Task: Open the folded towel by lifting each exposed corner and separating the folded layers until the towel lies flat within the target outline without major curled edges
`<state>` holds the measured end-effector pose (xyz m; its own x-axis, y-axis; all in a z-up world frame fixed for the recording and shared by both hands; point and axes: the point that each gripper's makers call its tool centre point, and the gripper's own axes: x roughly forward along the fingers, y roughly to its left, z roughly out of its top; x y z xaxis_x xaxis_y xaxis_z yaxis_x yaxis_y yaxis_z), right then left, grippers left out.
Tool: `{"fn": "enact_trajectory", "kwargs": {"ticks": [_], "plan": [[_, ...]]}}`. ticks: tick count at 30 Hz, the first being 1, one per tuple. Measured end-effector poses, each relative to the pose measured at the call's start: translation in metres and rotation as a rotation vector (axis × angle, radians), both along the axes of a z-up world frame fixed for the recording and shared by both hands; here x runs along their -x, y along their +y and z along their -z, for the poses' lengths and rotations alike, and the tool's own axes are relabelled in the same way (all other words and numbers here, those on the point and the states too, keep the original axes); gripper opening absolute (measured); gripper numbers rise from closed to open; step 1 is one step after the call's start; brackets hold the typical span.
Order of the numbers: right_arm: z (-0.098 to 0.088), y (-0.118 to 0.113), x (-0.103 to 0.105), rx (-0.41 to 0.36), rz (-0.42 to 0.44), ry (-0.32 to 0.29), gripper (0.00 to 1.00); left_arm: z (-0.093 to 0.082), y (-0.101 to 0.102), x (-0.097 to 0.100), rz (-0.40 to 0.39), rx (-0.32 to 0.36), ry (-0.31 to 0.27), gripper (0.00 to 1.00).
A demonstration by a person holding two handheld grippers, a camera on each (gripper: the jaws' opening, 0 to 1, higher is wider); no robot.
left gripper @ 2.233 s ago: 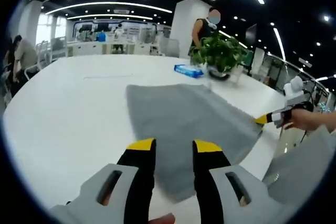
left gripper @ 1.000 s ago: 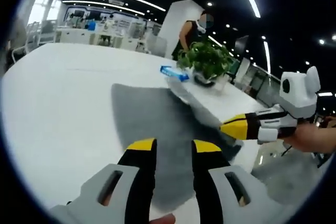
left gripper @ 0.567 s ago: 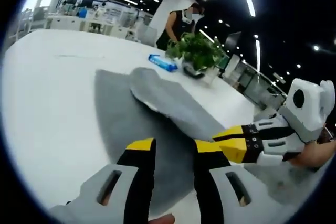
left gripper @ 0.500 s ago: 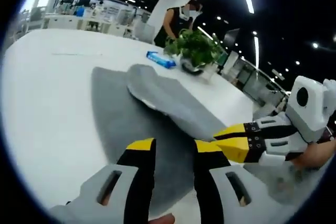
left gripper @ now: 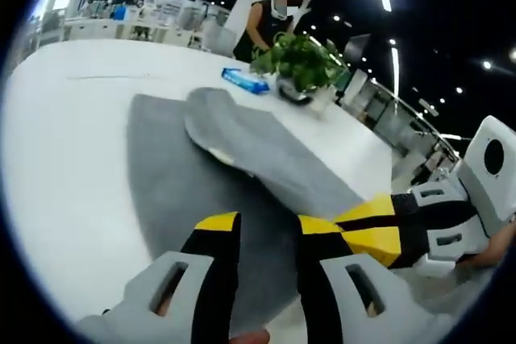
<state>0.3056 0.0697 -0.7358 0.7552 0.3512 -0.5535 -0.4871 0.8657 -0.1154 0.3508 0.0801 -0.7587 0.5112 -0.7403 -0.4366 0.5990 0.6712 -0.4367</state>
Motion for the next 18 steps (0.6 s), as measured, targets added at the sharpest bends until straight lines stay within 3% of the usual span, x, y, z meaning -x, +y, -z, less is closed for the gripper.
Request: {"fn": "enact_trajectory", "kwargs": {"ticks": [9,18], "plan": [[-0.005,0.005,0.0,-0.015,-0.024,-0.021,0.0,0.004,0.001,-0.002,-0.013,-0.009,0.025,0.26],[0.0,0.0,-0.001,0.001,-0.015,-0.001,0.0,-0.008,0.004,-0.004,-0.032,0.045,0.035,0.27]]}}
